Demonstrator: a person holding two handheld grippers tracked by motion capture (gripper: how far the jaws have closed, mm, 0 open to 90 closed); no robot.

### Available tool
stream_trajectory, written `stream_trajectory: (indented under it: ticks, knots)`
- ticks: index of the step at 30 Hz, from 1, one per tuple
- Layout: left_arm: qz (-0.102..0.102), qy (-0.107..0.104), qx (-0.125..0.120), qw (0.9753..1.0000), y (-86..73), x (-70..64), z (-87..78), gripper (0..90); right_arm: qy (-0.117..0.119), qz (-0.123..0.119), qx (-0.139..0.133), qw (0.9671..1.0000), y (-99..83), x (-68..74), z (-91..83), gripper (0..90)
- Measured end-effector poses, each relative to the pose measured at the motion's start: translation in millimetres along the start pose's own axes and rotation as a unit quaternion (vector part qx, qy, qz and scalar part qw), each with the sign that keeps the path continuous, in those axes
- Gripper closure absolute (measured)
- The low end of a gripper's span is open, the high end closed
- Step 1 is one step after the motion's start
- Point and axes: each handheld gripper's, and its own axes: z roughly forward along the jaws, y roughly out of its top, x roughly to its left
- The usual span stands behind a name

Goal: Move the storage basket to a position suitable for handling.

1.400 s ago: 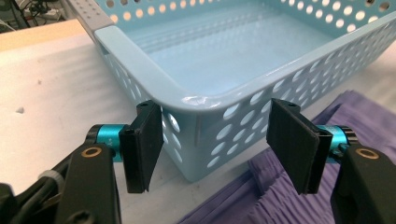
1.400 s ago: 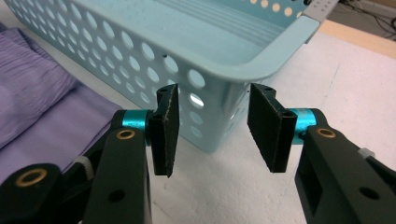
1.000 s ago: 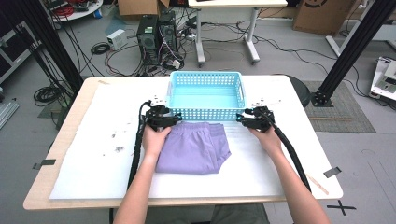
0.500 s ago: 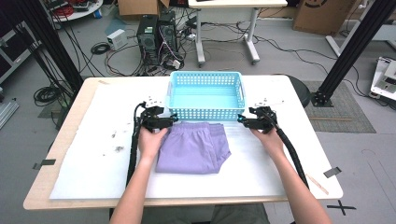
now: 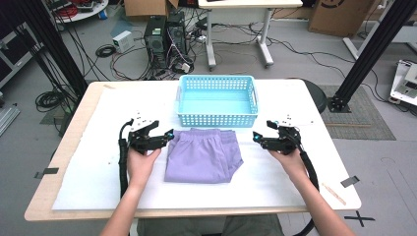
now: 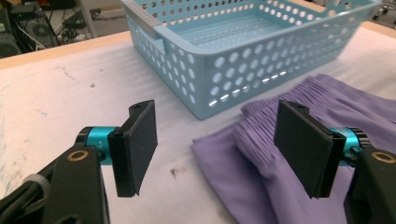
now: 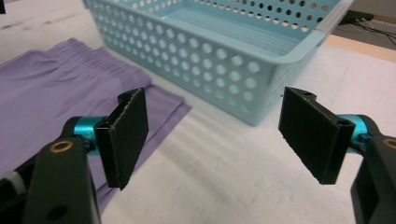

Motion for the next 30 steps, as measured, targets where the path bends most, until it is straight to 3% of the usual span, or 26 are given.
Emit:
stream_trajectory:
  ticks: [3, 7, 11, 15, 19, 22, 26, 28, 29, 30]
  knots:
    - [-0.002, -0.005, -0.005, 1.0000, -4.4, -5.1, -9.1, 30.3, 0.002, 0.001, -0.002, 1.0000, -3.8, 7.5, -2.8, 22.7]
    - [-0.002, -0.008, -0.003, 1.0000, -15.7, -17.4, -26.0, 30.5, -0.004, -0.003, -0.014, 0.9999, -13.4, 26.2, -9.2, 26.4]
    - [-0.002, -0.010, 0.006, 0.9999, -23.4, -21.7, -32.2, 31.0, 0.004, -0.013, -0.018, 0.9997, -19.5, 34.0, -12.8, 32.6]
    - [-0.014, -0.018, 0.010, 0.9997, -32.0, -24.8, -38.2, 31.0, 0.016, -0.032, -0.013, 0.9993, -29.2, 44.8, -15.8, 39.6]
    - [-0.017, -0.026, 0.021, 0.9993, -39.1, -29.2, -41.5, 31.0, 0.027, -0.032, 0.002, 0.9991, -31.6, 50.8, -13.7, 41.7]
    - [-0.015, -0.028, 0.038, 0.9988, -42.0, -34.2, -40.6, 31.0, 0.035, -0.021, 0.005, 0.9992, -32.5, 57.9, -10.4, 38.2]
    - [-0.014, -0.023, 0.056, 0.9981, -43.2, -41.0, -37.6, 31.2, 0.022, -0.011, 0.015, 0.9996, -32.9, 71.3, -5.1, 31.9]
    - [-0.012, -0.015, 0.065, 0.9977, -43.3, -44.9, -35.4, 31.6, 0.028, 0.010, 0.043, 0.9986, -30.9, 82.4, 0.9, 28.7]
    - [-0.007, -0.010, 0.073, 0.9973, -43.3, -46.4, -34.6, 31.6, 0.028, 0.010, 0.043, 0.9986, -30.9, 82.4, 0.9, 28.7]
    - [-0.009, -0.009, 0.083, 0.9965, -44.4, -49.2, -33.1, 31.6, 0.031, 0.023, 0.054, 0.9978, -29.6, 91.8, 3.8, 26.4]
